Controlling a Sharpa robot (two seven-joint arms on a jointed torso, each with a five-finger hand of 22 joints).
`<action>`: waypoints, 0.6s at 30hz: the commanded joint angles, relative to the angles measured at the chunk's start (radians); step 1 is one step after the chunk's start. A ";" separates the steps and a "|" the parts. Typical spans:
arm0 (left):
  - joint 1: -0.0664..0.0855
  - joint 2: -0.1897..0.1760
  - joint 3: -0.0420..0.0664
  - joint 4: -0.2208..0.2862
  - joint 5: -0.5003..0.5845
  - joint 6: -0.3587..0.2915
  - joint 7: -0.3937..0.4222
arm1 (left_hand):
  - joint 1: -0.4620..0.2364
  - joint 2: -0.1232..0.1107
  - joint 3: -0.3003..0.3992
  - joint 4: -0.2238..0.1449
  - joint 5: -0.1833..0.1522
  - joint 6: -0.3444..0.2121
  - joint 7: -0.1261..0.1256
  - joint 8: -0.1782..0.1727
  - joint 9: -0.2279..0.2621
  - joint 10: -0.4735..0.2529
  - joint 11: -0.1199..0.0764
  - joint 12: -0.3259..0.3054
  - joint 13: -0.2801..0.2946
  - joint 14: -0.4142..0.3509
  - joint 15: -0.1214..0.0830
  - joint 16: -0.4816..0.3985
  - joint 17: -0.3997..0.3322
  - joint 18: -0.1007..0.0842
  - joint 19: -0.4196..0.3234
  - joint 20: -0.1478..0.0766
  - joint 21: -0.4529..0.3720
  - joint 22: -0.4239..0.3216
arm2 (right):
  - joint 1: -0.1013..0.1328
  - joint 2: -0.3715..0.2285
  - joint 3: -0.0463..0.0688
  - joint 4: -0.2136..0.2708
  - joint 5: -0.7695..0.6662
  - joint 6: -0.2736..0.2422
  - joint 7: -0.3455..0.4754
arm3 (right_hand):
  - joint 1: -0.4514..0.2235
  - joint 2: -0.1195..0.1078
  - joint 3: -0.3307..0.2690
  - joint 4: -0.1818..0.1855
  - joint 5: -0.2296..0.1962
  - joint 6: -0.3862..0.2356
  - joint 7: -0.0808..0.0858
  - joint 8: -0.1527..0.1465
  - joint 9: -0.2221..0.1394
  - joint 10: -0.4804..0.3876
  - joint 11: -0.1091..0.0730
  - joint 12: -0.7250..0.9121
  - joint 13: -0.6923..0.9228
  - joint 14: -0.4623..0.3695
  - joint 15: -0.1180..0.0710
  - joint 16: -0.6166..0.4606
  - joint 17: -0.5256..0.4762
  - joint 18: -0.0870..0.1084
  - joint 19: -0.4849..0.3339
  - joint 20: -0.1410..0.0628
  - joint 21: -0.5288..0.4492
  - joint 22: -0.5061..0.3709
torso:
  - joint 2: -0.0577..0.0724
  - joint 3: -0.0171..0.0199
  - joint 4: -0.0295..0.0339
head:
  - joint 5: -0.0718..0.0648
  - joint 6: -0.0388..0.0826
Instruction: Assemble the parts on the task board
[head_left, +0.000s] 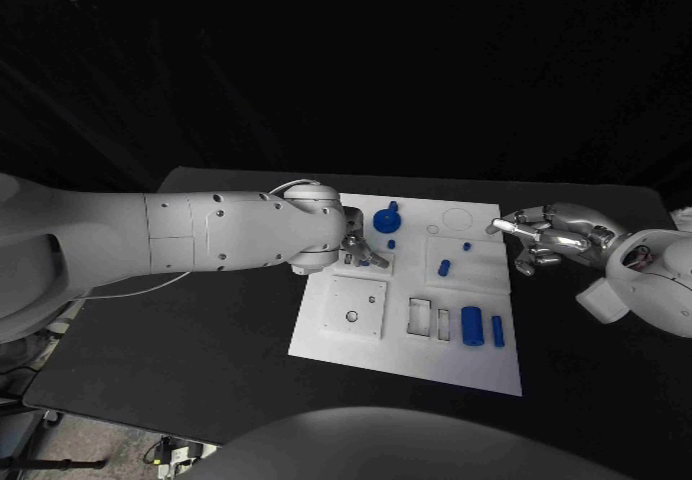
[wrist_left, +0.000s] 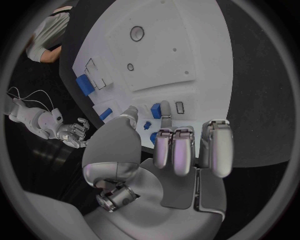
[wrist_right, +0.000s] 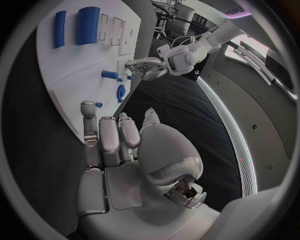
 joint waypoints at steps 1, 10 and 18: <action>-0.001 -0.012 -0.001 0.013 -0.020 0.010 -0.148 | -0.035 -0.011 -0.040 0.001 -0.006 -0.010 0.000 -0.006 0.003 0.104 0.006 0.002 0.263 0.105 0.007 0.002 0.263 0.006 0.036 0.008 -0.003 0.169 | -0.001 -0.002 0.000 0.001 0.000 0.019 0.003 | 0.011 -0.002 0.002 -0.004 0.007 -0.005 0.001 -0.003 -0.001 -0.006 0.002 -0.003 -0.001 -0.008 0.000 -0.006 0.023 0.012 -0.008 -0.001 -0.005 0.055 | 0.000 0.0001 0.0001 | -0.003 0.000; 0.030 -0.098 0.000 0.096 -0.035 -0.025 -0.146 | -0.052 -0.016 -0.158 0.001 -0.006 -0.020 0.000 -0.002 0.019 0.104 0.007 0.002 0.263 0.105 0.007 0.002 0.263 0.005 0.040 0.008 0.000 0.174 | -0.001 -0.005 0.000 0.000 0.000 0.019 0.003 | 0.010 -0.002 0.001 -0.003 0.006 -0.006 0.001 -0.004 -0.001 -0.008 0.002 -0.005 -0.003 -0.010 0.000 -0.007 0.022 0.012 -0.008 0.000 -0.006 0.054 | 0.000 -0.0002 0.0004 | -0.007 0.000; 0.130 -0.187 0.001 0.169 -0.015 -0.055 -0.145 | 0.044 0.049 -0.174 -0.002 0.133 -0.002 -0.005 0.016 0.038 0.104 0.004 0.002 0.263 0.105 0.007 0.002 0.263 0.000 0.052 0.009 0.014 0.191 | -0.003 -0.004 0.000 -0.002 0.002 0.019 0.004 | 0.007 -0.001 0.000 0.000 0.006 -0.007 0.002 -0.004 -0.002 -0.009 0.002 -0.006 -0.005 -0.011 0.001 -0.008 0.021 0.013 -0.010 0.000 -0.008 0.054 | -0.001 -0.0008 -0.0001 | -0.010 0.000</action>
